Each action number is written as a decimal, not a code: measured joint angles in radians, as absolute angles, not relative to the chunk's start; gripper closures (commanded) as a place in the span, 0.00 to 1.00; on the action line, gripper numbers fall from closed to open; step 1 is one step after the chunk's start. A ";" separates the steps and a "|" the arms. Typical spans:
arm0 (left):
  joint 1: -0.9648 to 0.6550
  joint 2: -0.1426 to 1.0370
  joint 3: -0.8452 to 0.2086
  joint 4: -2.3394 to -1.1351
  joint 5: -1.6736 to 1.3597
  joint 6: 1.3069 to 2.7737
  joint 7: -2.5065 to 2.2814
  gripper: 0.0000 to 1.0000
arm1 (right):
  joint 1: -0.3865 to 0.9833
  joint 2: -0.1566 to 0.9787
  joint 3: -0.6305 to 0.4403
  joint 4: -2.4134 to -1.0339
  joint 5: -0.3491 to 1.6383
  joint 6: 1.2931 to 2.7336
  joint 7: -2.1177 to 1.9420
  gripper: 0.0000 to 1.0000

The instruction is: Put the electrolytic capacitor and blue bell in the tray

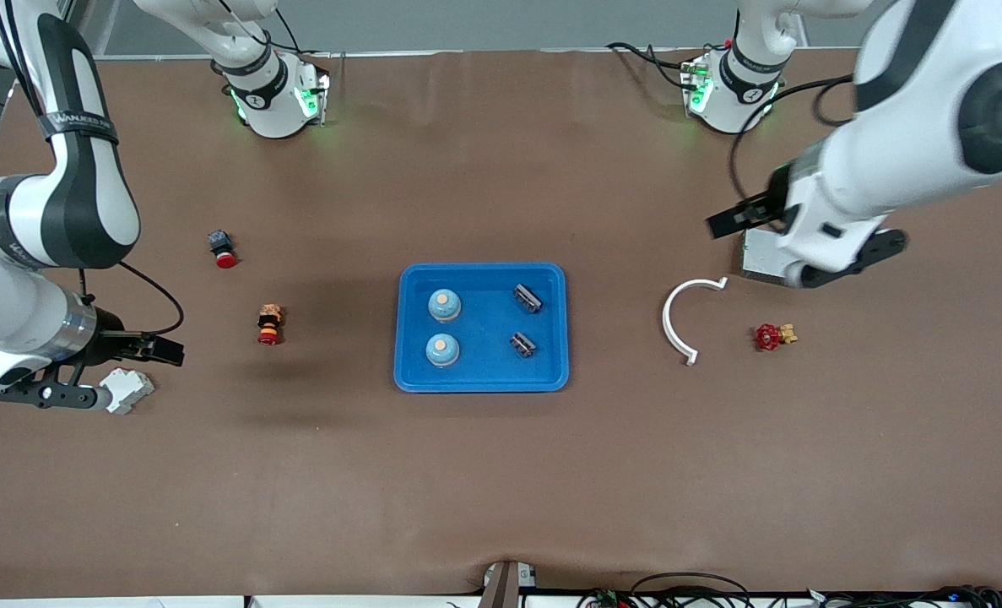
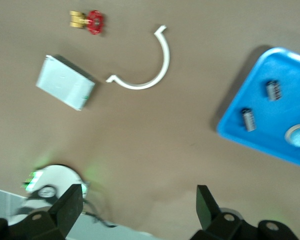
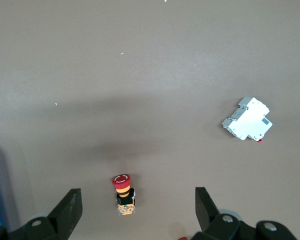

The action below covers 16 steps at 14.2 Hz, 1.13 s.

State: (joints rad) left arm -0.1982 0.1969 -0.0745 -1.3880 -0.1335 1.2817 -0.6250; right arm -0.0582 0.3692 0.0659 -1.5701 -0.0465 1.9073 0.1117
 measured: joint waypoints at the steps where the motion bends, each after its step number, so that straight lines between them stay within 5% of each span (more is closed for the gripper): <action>1: -0.168 0.169 -0.075 -1.421 -0.102 1.273 -0.542 0.00 | -0.061 0.369 0.066 -1.570 -0.046 1.907 0.108 0.00; 6: 0.025 0.004 -0.072 -1.651 -0.038 1.312 -0.114 0.00 | -0.070 0.368 0.066 -1.566 -0.046 1.907 0.095 0.00; 12: 0.037 -0.244 -0.103 -2.141 -0.038 1.712 -0.077 0.00 | -0.107 0.332 0.066 -1.548 -0.046 1.893 -0.014 0.00; 16: 0.036 -0.291 -0.151 -2.226 -0.038 1.786 -0.077 0.00 | -0.110 0.318 0.071 -1.443 -0.046 1.718 -0.027 0.00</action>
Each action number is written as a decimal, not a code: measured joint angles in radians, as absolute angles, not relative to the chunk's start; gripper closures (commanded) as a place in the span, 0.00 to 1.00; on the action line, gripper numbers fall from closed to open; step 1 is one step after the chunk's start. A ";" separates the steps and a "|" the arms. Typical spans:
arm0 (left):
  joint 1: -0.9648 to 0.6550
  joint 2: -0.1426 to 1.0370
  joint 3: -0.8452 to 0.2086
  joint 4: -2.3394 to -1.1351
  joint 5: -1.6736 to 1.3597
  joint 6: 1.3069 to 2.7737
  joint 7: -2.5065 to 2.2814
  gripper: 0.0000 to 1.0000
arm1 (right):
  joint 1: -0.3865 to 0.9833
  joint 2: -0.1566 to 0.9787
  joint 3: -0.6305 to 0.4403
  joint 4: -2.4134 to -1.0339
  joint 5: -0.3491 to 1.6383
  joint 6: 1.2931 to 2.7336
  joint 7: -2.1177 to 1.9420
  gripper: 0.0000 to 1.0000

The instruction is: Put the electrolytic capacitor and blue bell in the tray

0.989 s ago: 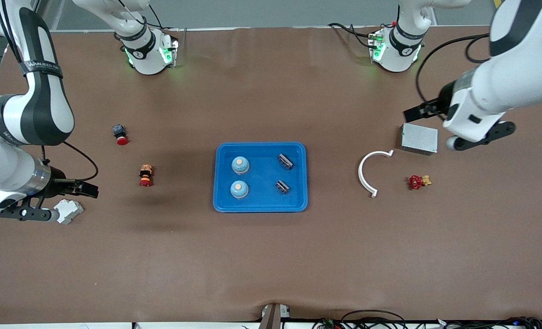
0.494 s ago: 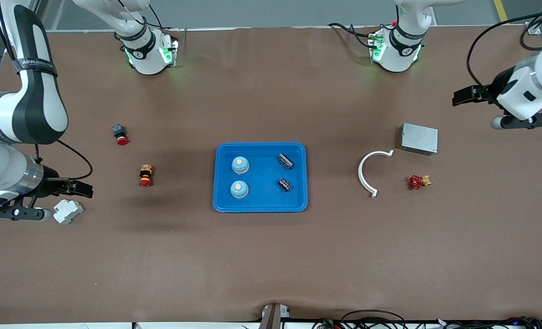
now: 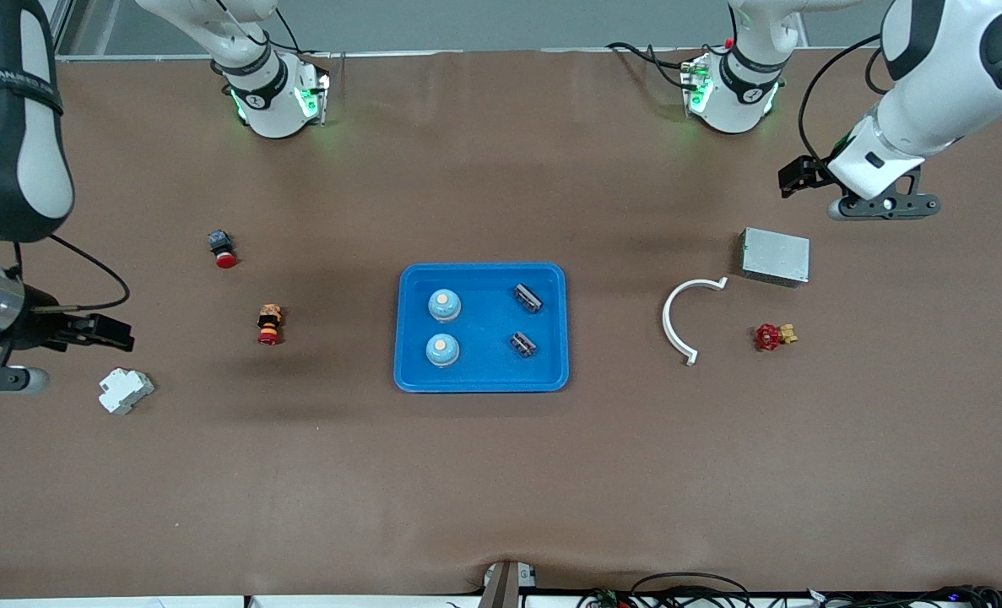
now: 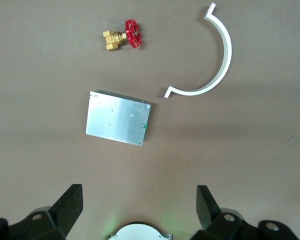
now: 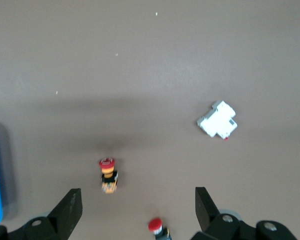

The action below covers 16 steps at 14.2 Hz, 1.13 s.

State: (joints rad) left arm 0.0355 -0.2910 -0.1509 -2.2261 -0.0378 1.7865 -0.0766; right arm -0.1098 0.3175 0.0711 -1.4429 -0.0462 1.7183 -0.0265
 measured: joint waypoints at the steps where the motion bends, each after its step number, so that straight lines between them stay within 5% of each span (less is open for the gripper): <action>1: 0.036 -0.292 -0.151 -2.217 -0.038 1.791 -0.077 0.00 | -0.110 0.315 0.072 -1.421 -0.046 1.679 -0.027 0.00; 5: 0.037 -0.266 -0.145 -2.109 -0.038 1.791 -0.077 0.00 | -0.111 0.289 0.072 -1.333 -0.046 1.551 -0.029 0.00; 12: 0.054 -0.015 -0.137 -1.618 -0.038 1.567 -0.077 0.00 | -0.146 0.210 0.068 -1.275 -0.047 1.463 -0.104 0.00; 16: 0.050 0.008 -0.142 -1.537 -0.038 1.543 -0.077 0.00 | -0.166 0.214 0.068 -1.277 -0.047 1.458 -0.110 0.00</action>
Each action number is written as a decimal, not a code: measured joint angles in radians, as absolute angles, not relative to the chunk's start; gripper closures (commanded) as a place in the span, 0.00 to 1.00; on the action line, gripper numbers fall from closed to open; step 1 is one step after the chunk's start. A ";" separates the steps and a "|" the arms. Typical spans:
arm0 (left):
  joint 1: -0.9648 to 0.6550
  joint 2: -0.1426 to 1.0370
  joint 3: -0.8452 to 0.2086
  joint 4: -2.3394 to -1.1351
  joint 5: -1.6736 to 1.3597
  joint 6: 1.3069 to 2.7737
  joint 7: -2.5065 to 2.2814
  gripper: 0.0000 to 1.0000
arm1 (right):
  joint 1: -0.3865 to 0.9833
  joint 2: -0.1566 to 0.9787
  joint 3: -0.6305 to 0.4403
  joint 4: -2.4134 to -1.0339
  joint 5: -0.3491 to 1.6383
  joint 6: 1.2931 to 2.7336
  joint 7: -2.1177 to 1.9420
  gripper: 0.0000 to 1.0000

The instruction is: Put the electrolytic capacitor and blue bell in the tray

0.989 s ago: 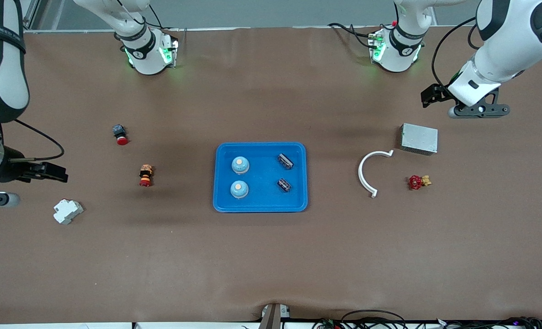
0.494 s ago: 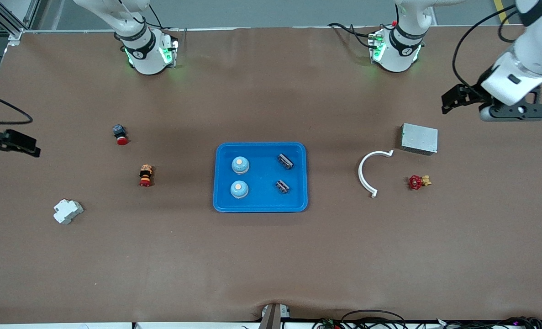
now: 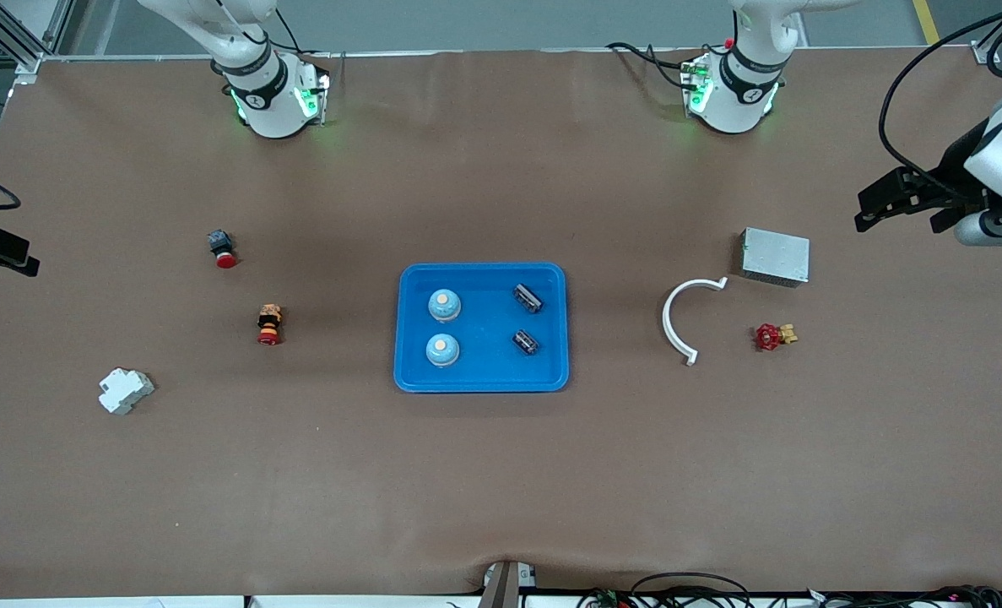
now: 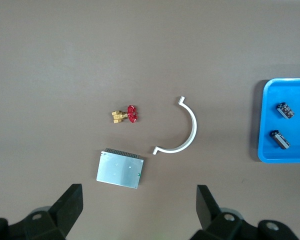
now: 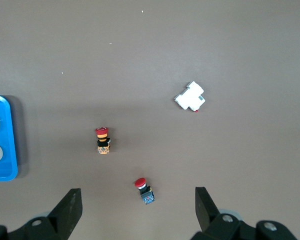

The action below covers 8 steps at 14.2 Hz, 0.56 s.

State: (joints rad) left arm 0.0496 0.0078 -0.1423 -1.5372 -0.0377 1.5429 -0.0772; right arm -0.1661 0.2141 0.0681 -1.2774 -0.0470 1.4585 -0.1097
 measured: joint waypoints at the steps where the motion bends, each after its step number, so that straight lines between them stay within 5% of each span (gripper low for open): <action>1: 0.048 0.007 -0.145 -1.532 -0.038 1.530 -0.078 0.00 | -0.169 0.213 0.068 -1.276 -0.047 1.459 -0.110 0.00; 8: 0.052 -0.013 -0.145 -1.555 -0.038 1.492 -0.077 0.00 | -0.237 0.186 0.068 -1.276 -0.010 1.459 -0.112 0.00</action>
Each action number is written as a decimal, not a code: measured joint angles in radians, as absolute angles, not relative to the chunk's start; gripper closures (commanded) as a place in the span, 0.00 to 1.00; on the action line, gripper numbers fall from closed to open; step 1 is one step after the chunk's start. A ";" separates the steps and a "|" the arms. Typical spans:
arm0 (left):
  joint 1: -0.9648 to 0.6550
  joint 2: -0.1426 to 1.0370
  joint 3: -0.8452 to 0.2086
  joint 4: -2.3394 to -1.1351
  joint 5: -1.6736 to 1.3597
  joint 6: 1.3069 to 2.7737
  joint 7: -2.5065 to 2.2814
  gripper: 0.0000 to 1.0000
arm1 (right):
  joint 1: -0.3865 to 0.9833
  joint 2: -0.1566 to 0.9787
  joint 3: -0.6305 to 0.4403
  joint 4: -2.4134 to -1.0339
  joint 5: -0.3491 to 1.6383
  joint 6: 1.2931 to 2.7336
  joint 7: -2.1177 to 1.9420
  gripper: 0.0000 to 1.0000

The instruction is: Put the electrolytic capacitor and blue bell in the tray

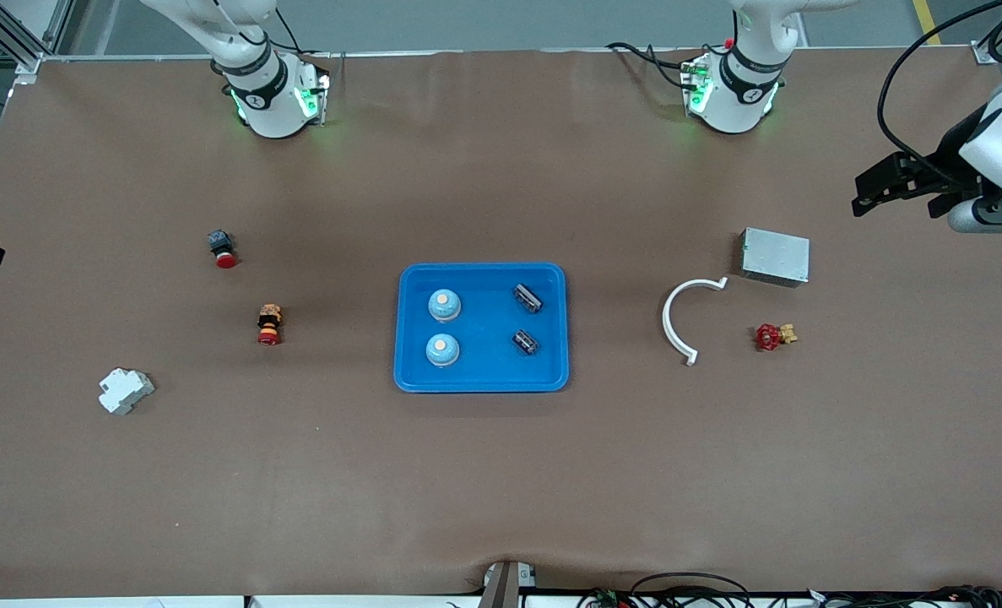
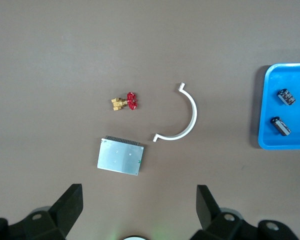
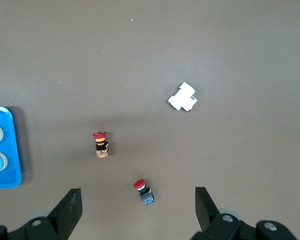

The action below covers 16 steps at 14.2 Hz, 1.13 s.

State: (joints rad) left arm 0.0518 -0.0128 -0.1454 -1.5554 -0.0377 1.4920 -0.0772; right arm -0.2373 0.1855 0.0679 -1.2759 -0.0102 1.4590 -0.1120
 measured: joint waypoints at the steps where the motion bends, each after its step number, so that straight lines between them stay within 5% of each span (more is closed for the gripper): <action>1: 0.052 -0.031 -0.145 -1.588 -0.038 1.512 -0.077 0.00 | -0.245 0.186 0.068 -1.278 -0.006 1.458 -0.113 0.00; 6: 0.052 -0.133 -0.142 -1.738 -0.038 1.598 -0.076 0.00 | -0.245 0.187 0.082 -1.282 0.001 1.433 -0.113 0.00; 16: 0.052 -0.105 -0.142 -1.726 -0.038 1.610 -0.040 0.00 | -0.230 0.187 0.092 -1.282 0.004 1.443 -0.113 0.00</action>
State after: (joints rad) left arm 0.0520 -0.1049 -0.1415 -1.7264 -0.0377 1.6098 -0.0403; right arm -0.2296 0.1874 0.0916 -1.2818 0.0037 1.4431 -0.1127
